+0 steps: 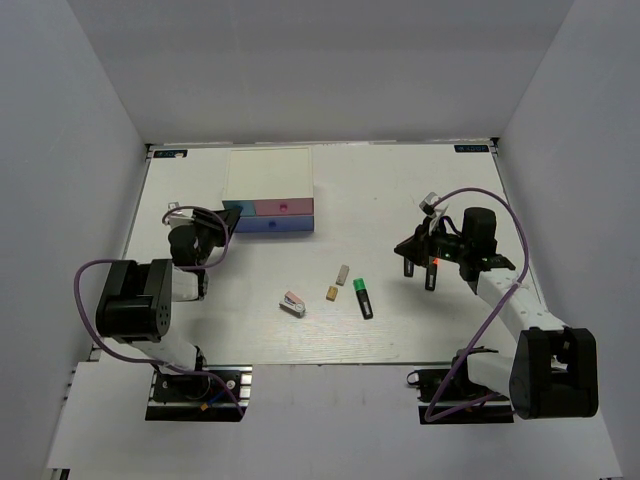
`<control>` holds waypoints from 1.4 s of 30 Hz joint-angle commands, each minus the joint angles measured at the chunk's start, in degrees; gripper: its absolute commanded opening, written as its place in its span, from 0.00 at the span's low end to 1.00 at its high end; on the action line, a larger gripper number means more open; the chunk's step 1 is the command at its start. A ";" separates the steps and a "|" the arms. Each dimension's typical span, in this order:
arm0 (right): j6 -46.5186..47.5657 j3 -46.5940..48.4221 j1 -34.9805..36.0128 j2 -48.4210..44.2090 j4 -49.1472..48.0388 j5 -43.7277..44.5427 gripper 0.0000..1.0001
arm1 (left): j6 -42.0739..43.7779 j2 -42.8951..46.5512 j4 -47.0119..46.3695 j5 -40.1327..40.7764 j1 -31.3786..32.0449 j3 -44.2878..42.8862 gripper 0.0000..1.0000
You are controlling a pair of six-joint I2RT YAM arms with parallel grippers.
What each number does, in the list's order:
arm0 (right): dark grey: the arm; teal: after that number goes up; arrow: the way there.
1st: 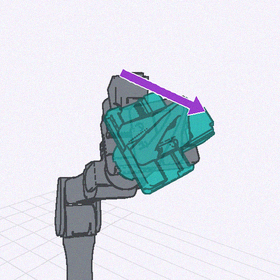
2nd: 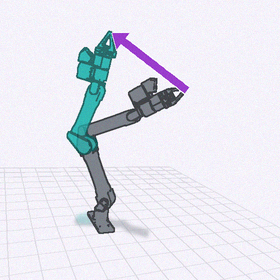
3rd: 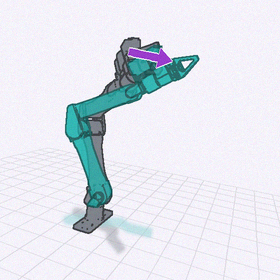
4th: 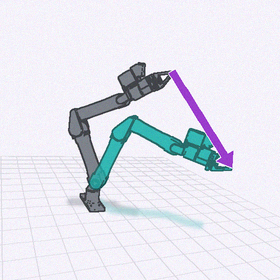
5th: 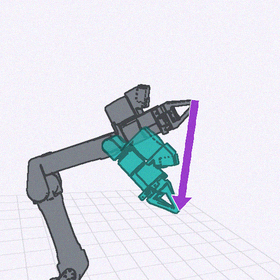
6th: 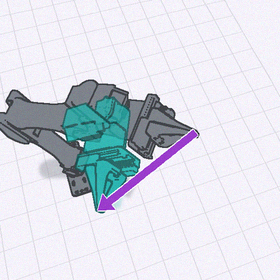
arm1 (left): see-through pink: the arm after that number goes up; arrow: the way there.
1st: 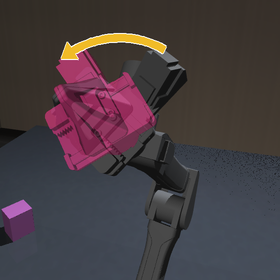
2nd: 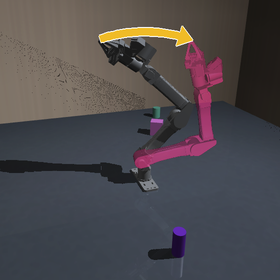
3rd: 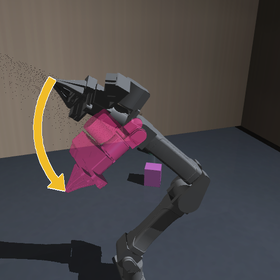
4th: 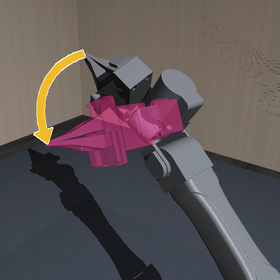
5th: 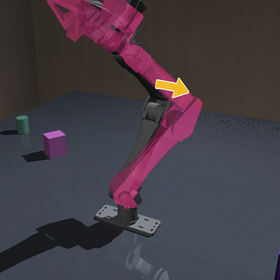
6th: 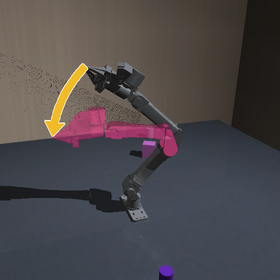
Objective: Sort the stationery into containers
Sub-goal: Open the drawer in the storage box.
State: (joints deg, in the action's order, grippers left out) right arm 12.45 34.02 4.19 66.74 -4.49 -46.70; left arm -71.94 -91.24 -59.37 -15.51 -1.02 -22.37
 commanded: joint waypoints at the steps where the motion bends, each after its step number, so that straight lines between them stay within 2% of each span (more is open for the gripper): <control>1: 0.82 0.43 -0.05 -0.03 -1.66 -0.76 0.21 | -0.74 -0.43 -5.13 -1.19 -0.30 -2.24 0.43; 12: 0.91 1.13 0.03 1.81 -1.92 -0.15 0.21 | -0.74 -2.80 -2.68 -0.66 -0.30 -4.00 0.43; 17: 1.00 1.75 -0.05 2.78 -2.10 -0.32 0.21 | -0.74 -3.94 -3.20 -0.66 -0.30 -4.00 0.34; 20: 1.09 2.01 -0.05 3.22 -2.10 -0.41 0.21 | -0.74 -4.47 -4.60 -1.19 -0.30 -3.39 0.23; 23: 1.26 2.10 -0.05 3.31 -2.01 -0.50 0.21 | -0.74 -4.47 -5.14 -1.19 -0.30 -1.29 0.19; 33: 1.79 1.93 0.21 2.78 -1.40 -1.20 0.24 | -0.22 5.01 -4.00 -2.25 -0.30 9.70 0.18; 36: 1.79 2.19 0.12 2.96 -1.22 -1.73 0.24 | 0.31 6.86 -3.38 -2.77 -0.30 10.33 0.18; 42: 4.07 3.07 0.65 3.13 1.32 -4.10 0.30 | 2.33 11.17 3.56 -2.77 -0.30 10.94 0.18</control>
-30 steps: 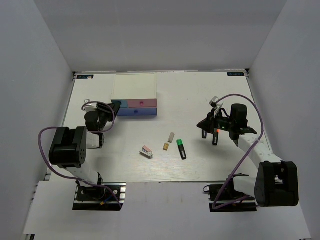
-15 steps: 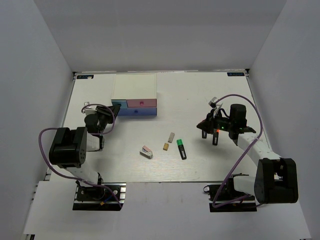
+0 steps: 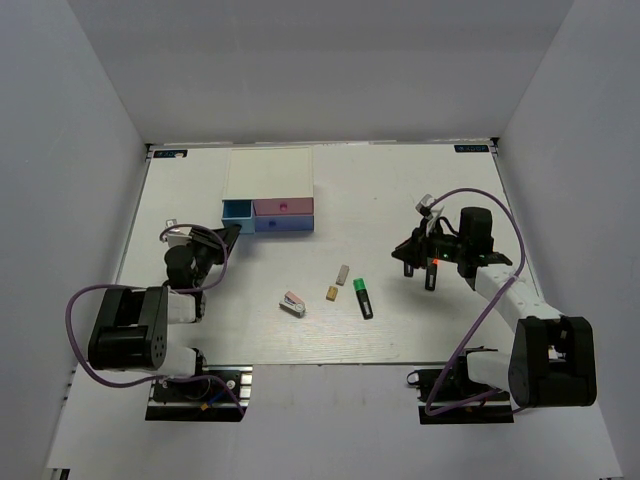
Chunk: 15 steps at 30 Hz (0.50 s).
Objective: Sort the stationery into containers
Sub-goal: Open the drawer in the storage box.
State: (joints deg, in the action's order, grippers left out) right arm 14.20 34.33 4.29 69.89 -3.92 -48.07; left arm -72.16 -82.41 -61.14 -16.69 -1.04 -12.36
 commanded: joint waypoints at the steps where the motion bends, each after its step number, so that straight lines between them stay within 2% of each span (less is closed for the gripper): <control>1: 4.07 2.85 0.71 -0.01 1.72 -2.90 0.31 | 2.55 3.21 6.12 -1.59 -0.28 0.93 0.18; 11: 10.93 4.69 3.88 1.12 6.20 -3.25 0.35 | 5.45 9.02 16.22 -1.59 -0.28 0.41 0.18; 15: 16.29 9.25 6.60 4.46 9.36 -3.95 0.40 | 6.07 11.04 20.00 -1.59 -0.28 0.93 0.31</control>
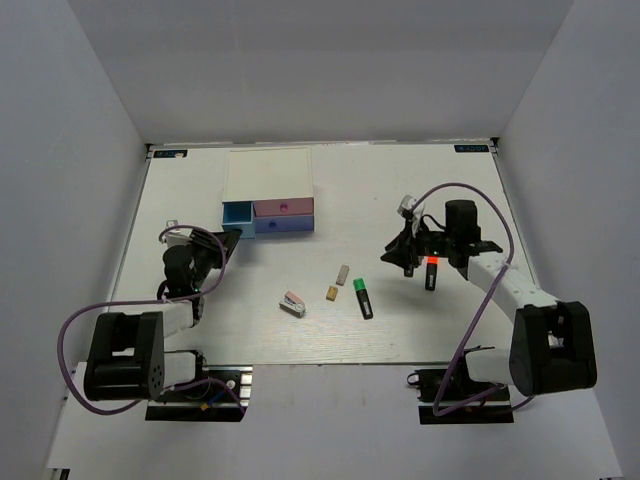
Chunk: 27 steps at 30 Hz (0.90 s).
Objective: Sort the stationery into containers
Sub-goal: Open the drawer in the storage box.
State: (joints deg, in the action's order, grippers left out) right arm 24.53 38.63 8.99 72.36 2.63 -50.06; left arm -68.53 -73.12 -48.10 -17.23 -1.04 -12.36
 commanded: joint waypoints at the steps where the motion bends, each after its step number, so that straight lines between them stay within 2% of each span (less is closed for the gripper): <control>1: 8.92 5.57 2.34 3.48 3.42 -1.97 0.42 | 2.44 2.36 7.49 -1.05 -0.28 0.93 0.37; 2: 10.69 7.06 3.74 5.15 4.04 -2.75 0.44 | 3.05 2.37 8.19 -1.05 -0.28 0.93 0.45; 3: 17.41 7.85 4.18 6.99 7.09 -3.11 0.45 | 3.05 2.89 8.98 -1.05 -0.28 0.93 0.52; 4: 20.17 8.65 4.45 8.14 8.34 -3.46 0.48 | 3.58 3.42 10.20 -1.05 -0.28 0.93 0.65; 5: 23.07 11.35 5.85 9.11 9.83 -3.98 0.50 | 3.58 3.43 11.00 -1.05 -0.28 0.41 0.72; 6: 31.72 12.25 6.21 11.90 14.28 -3.90 0.51 | 4.10 4.03 11.96 -1.05 -0.28 -0.12 0.75; 8: 37.93 16.01 7.87 13.85 19.48 -3.03 0.54 | 5.50 4.82 15.04 -1.05 -0.28 -0.82 0.85; 11: 51.45 19.89 9.11 18.86 25.91 -1.62 0.56 | 7.27 6.32 18.38 -1.57 -0.28 -2.14 0.91; 16: 65.17 23.33 12.18 23.52 31.90 -0.83 0.57 | 9.64 10.18 25.31 -1.57 -0.28 -3.89 0.94; 19: 67.21 25.17 14.38 25.63 32.70 0.40 0.57 | 11.84 13.61 30.24 -1.57 -0.28 -4.51 0.94; 27: 69.51 26.76 19.92 30.21 30.50 4.88 0.58 | 20.27 27.84 55.98 0.18 -0.28 -9.43 0.95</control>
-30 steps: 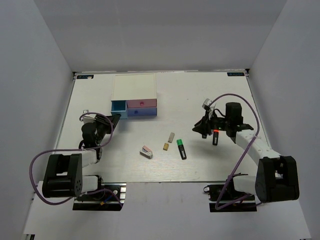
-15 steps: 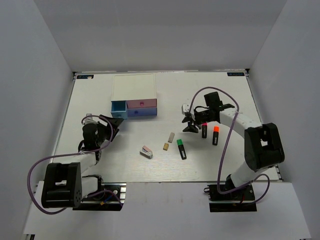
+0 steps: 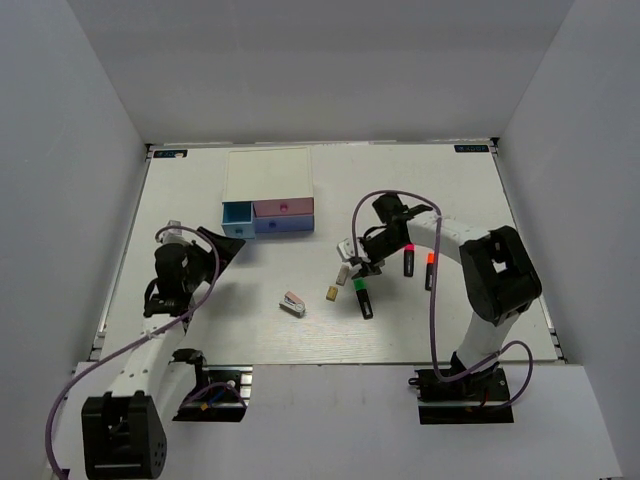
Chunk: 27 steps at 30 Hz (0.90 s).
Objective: Sort the stationery into containers
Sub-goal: Open the drawer in the storage box, then pick up the stationery from the center of the board.
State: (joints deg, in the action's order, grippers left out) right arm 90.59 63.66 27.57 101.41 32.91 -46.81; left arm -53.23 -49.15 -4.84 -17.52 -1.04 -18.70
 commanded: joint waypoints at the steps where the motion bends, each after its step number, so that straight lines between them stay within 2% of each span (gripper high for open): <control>1: 3.46 1.99 2.65 2.21 -0.12 2.59 0.58 | 4.98 5.01 15.10 0.47 -0.28 -3.10 0.95; 5: 6.52 3.31 4.42 4.59 1.28 5.49 0.58 | 6.65 10.29 26.26 0.47 -0.28 -4.24 0.96; 12: 9.51 6.47 6.26 8.71 3.38 10.24 0.58 | 7.79 16.18 35.33 1.52 -0.28 -5.38 0.99; 18: 19.96 11.39 6.79 13.63 16.99 15.51 0.43 | 6.65 17.50 36.57 1.00 0.42 -6.00 0.99; 22: 21.83 14.83 6.97 16.72 26.05 17.27 0.32 | 6.65 17.50 37.19 0.38 0.42 -7.05 0.99; 25: 21.05 15.00 6.97 15.85 27.82 15.01 0.18 | 6.65 18.73 37.71 0.38 0.42 -7.05 0.99; 27: 20.16 15.53 6.97 13.58 28.53 13.85 0.13 | 6.65 19.34 38.24 0.38 0.42 -7.05 0.99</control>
State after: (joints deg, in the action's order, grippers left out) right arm 110.45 79.57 34.28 115.55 51.03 -35.29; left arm -46.96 -31.27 31.97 -16.95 -0.89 -23.53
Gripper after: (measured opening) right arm 0.282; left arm 0.984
